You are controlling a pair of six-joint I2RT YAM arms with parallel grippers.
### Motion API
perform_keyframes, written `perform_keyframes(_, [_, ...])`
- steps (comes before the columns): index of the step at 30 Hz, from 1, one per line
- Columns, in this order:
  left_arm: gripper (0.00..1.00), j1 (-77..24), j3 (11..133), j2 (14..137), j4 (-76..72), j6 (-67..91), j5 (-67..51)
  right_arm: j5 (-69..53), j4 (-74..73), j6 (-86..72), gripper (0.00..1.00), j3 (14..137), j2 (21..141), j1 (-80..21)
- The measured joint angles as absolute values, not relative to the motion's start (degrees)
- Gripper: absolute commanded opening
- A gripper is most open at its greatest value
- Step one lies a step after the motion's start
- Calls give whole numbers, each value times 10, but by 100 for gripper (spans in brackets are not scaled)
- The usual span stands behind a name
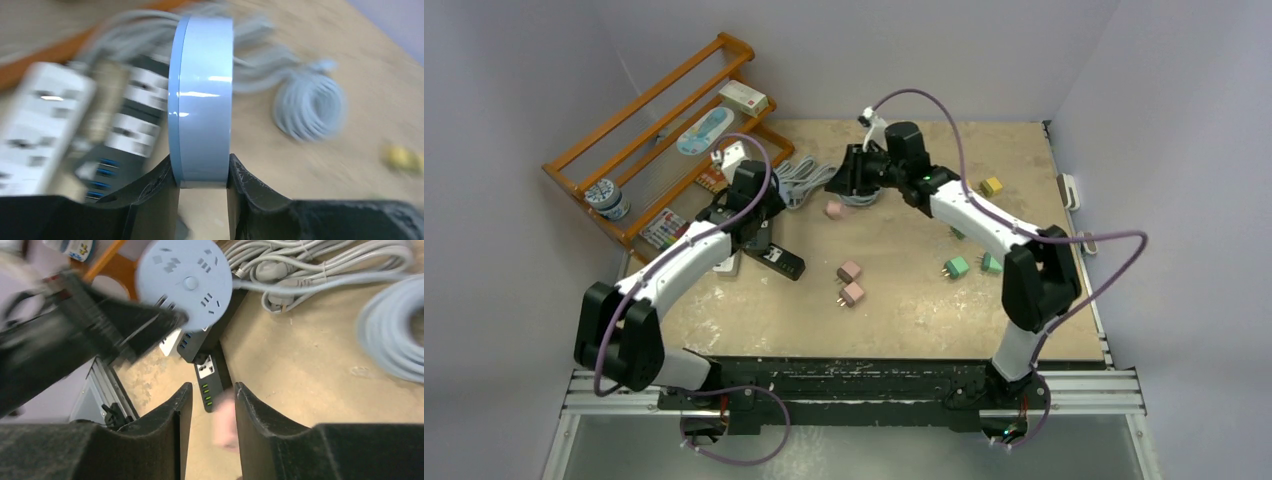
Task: Pull the plug off the socket
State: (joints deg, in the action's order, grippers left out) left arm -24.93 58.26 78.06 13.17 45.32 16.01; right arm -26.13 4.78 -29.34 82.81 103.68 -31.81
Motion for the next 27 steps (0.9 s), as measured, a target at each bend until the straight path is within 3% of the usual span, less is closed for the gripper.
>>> perform_keyframes(3, [0, -203, 583, 830, 170, 476, 269, -244, -14, -273, 0, 828, 987, -306])
perform_keyframes(9, [0, -199, 604, 854, 196, 491, 345, -192, -51, -232, 0, 875, 952, -320])
perform_keyframes(27, [0, -197, 554, 824, 136, 404, 321, -256, -44, -231, 1, 614, 1008, -266])
